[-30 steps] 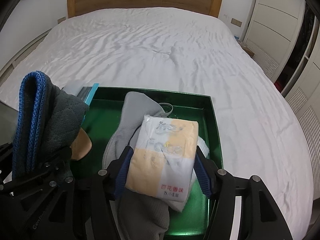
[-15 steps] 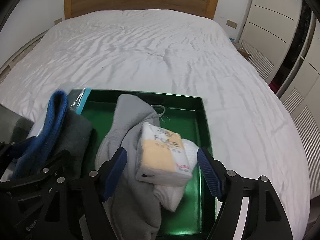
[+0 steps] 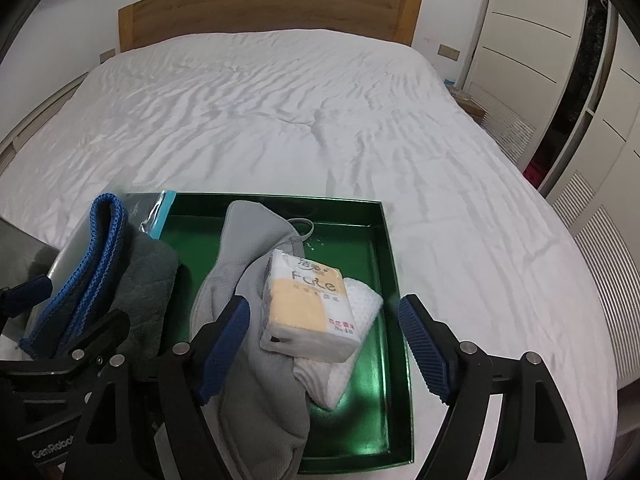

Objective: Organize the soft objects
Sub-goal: 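Lower the towel and tissue pack into the tray and open both tools, then move both tools back toward the yellow towel and hair tie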

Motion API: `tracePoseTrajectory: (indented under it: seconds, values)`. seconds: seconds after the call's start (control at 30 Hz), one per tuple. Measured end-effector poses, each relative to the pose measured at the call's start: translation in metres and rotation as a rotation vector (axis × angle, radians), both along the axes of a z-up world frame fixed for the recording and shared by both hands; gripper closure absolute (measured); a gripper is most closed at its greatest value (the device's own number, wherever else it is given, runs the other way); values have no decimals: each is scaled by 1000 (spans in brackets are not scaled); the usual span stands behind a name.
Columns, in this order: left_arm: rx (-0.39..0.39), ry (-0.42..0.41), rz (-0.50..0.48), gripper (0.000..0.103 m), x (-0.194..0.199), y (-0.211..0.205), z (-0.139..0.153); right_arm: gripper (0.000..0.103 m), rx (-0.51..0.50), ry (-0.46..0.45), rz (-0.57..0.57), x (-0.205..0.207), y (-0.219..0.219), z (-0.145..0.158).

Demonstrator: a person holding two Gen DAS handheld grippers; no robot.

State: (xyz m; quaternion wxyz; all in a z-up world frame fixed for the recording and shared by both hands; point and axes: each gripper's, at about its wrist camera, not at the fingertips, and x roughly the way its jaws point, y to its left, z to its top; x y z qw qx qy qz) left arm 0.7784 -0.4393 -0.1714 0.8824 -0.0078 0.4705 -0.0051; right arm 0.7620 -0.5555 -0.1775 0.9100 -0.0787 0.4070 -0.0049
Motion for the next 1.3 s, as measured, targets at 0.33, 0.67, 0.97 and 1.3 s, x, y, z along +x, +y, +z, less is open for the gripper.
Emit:
tracePoseTrajectory:
  seconds: [0.33,0.67,0.97,1.3]
  values:
    - [-17,-37,-20,5,-22,-2,23,15,-54,-50,-18,-29,-1,26]
    - [-52,-58,-56,2,-48,-2,40,14,-83,-71,-23,-53,7,47]
    - [-62,-87,-82,2,-78,8,64,13,-71,-87,-43,-84,17,62]
    - [-96,-113,-100,2,-112,27,84,12,-85,-113,-39,-120,36,81]
